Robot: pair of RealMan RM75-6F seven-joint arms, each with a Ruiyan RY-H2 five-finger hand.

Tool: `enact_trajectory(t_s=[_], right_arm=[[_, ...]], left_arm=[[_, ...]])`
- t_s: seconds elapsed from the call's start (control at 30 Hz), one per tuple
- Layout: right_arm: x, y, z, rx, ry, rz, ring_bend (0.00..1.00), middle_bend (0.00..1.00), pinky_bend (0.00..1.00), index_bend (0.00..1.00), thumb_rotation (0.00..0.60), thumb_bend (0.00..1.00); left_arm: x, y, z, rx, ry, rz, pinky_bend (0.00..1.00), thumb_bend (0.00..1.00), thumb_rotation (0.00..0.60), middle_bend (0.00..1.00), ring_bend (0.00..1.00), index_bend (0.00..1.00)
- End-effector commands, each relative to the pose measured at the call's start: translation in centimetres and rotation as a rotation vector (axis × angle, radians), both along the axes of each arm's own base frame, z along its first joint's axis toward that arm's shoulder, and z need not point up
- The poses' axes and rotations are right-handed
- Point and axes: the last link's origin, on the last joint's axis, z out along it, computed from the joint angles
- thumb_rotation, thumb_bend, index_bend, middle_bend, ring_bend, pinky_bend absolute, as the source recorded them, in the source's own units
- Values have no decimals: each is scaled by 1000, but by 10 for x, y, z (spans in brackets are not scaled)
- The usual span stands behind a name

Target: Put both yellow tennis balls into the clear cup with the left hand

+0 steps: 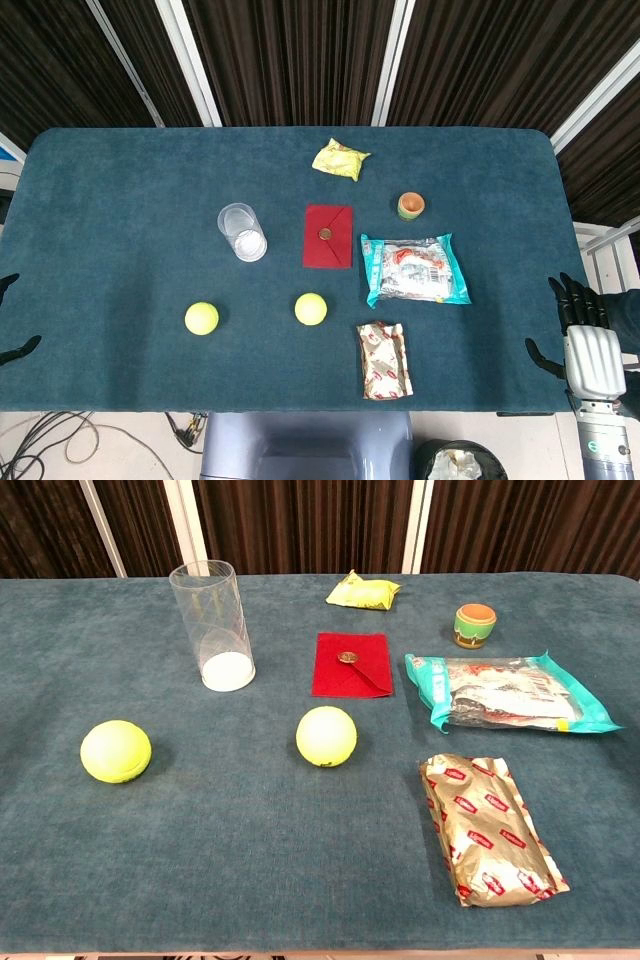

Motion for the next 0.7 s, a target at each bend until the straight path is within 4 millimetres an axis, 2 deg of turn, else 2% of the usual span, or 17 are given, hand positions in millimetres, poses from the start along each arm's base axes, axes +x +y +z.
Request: enact_trajectory(t_s=[0.03, 0.43, 0.57, 0.7], right_arm=[[0, 0, 0, 0, -1, 1, 49, 0, 73, 0, 600, 335], [1, 2, 3, -7, -2, 3, 50, 0, 72, 0, 600, 336], [0, 2, 4, -11, -7, -2, 49, 0, 73, 0, 600, 336], [1, 3, 5, -20, -15, -5, 49, 0, 72, 0, 600, 336]], left_arm=[[0, -1, 0, 3, -2, -3, 109, 72, 600, 7, 0, 174], [2, -3, 2, 12, -20, -18, 109, 69, 600, 10, 0, 169], [2, -2, 1, 4, -23, -22, 109, 35, 600, 10, 0, 165], [8, -4, -6, -43, -84, -45, 109, 24, 600, 9, 0, 156]])
